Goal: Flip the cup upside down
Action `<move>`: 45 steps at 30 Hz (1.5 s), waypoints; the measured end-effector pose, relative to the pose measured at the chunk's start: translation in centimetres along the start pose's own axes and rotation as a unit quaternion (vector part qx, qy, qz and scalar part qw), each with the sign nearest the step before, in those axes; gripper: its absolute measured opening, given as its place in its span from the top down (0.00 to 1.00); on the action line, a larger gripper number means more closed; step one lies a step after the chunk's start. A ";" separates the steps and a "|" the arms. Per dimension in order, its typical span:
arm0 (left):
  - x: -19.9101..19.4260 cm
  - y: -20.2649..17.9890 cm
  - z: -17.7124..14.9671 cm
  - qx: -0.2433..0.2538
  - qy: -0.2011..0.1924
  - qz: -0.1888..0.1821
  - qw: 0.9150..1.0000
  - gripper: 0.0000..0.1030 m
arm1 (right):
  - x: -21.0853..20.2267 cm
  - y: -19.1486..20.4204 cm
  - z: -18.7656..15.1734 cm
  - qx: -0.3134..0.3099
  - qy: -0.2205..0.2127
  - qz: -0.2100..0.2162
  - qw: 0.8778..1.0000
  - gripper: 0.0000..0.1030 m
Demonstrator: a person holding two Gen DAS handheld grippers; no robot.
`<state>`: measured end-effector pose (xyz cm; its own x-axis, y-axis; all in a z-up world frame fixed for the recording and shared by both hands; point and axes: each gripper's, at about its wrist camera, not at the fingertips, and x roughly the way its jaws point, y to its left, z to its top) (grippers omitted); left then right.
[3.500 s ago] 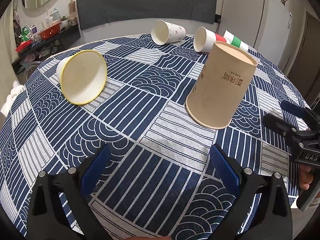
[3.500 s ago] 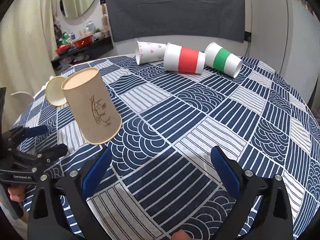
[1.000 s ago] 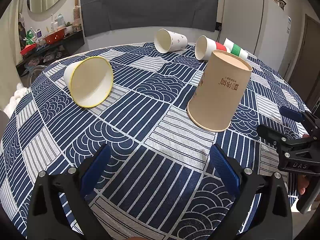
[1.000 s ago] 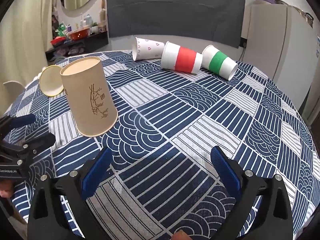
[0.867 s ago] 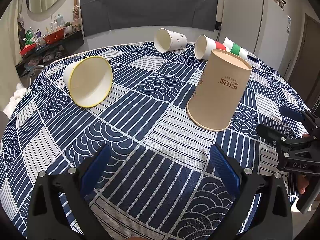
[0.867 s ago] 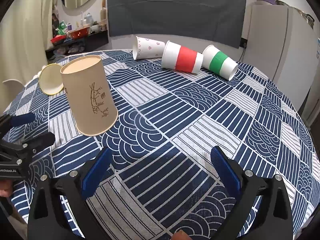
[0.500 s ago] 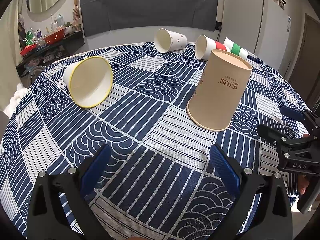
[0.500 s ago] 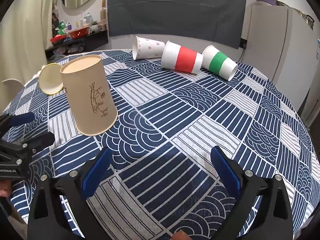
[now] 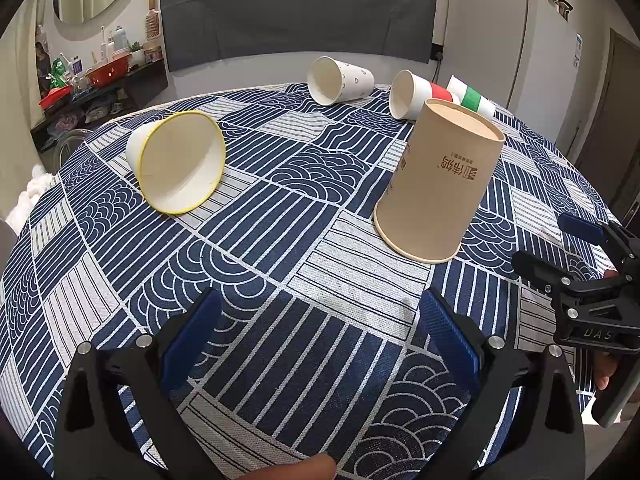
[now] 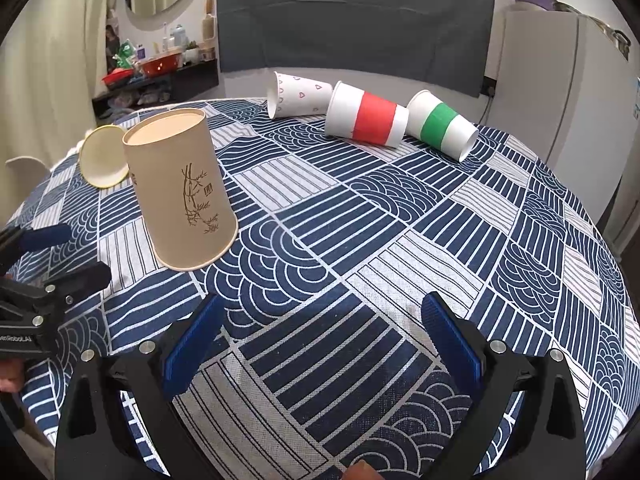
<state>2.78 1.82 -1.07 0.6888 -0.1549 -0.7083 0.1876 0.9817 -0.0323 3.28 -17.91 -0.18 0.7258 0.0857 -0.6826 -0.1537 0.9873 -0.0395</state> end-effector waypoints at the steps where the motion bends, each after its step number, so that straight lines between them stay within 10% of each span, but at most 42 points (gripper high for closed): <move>1: 0.0 0.0 0.0 0.000 0.000 0.000 1.000 0.06 | 0.0 0.0 0.0 0.000 0.000 0.000 1.000 0.08; 30: 0.0 0.2 -0.1 -0.005 0.001 0.007 1.000 0.06 | 0.2 0.3 0.0 -0.009 0.007 0.005 1.000 0.08; 45: 2.4 2.0 1.8 -0.017 0.065 0.036 0.997 0.06 | 2.6 -1.3 2.3 -0.017 0.076 0.013 0.997 0.08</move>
<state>6.09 3.19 -1.52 0.6028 -0.0695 -0.7948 0.1147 0.9934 0.0001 6.90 -18.62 -0.17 0.6112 0.0866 -0.7867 -0.1959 0.9796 -0.0444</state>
